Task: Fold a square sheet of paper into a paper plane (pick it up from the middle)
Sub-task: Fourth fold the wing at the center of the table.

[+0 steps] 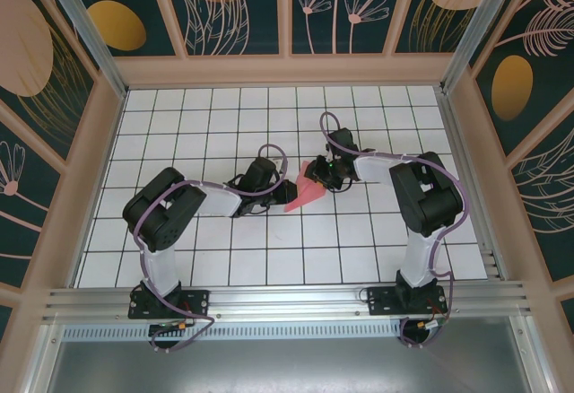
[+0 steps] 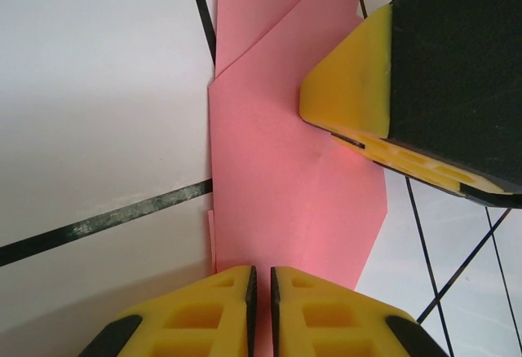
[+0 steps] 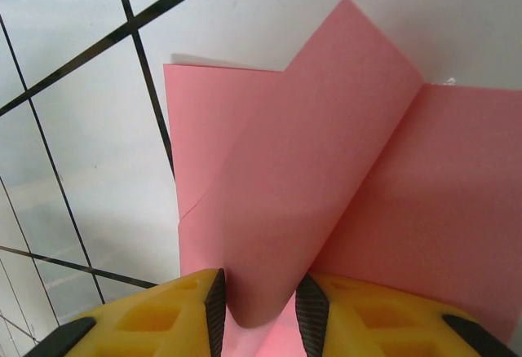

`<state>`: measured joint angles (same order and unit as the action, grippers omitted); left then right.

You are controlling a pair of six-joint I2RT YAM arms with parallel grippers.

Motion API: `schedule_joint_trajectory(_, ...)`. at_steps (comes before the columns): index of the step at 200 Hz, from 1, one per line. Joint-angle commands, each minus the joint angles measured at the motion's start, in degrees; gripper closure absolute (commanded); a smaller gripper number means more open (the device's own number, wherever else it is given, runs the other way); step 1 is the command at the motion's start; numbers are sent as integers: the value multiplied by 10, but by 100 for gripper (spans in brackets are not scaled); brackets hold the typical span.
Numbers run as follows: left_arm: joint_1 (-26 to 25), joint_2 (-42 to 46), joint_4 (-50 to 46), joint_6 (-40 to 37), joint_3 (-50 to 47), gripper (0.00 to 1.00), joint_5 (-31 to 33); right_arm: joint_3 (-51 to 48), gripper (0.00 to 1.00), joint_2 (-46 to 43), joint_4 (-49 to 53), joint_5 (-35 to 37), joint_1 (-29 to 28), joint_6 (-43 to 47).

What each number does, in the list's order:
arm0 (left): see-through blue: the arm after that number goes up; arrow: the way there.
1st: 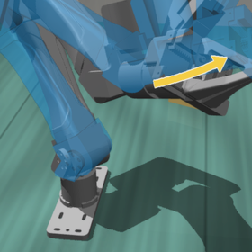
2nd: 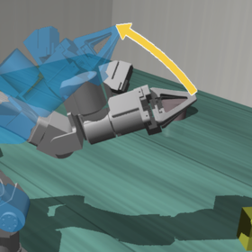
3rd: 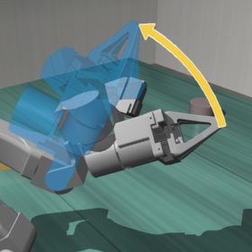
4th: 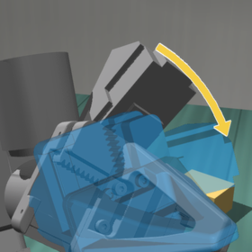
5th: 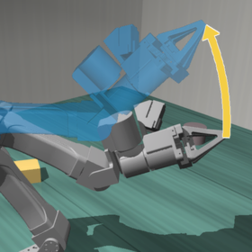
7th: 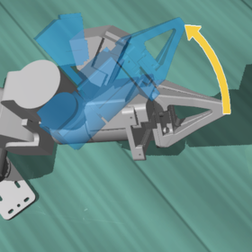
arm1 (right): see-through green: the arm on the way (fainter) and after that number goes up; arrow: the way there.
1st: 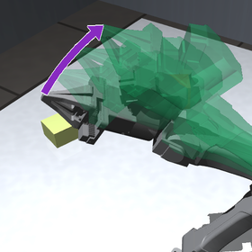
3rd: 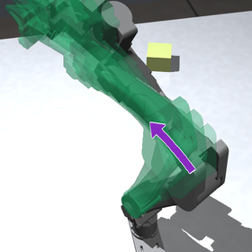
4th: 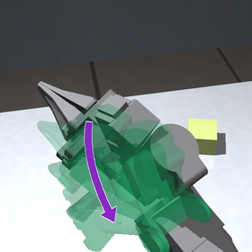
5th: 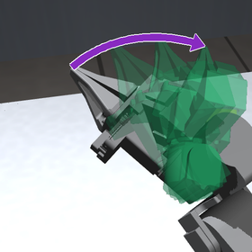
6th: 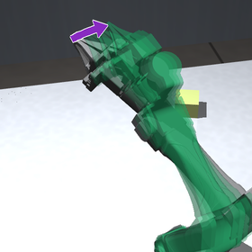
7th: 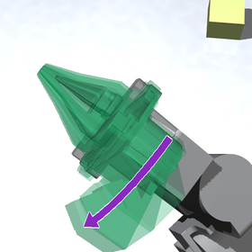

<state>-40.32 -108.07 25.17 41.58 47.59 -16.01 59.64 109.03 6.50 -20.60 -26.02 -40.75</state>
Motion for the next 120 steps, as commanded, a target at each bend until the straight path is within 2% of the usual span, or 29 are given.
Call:
schedule_joint_trajectory(1,-3,16,-16,-10,18,84,2,-40,62,79,86,114,3,23)
schedule_joint_trajectory(46,-3,20,-28,-16,29,84,17,-41,61,87,86,118,3,23)
schedule_joint_trajectory(120,-3,-16,-34,-15,65,85,2,-46,65,85,87,125,3,21)
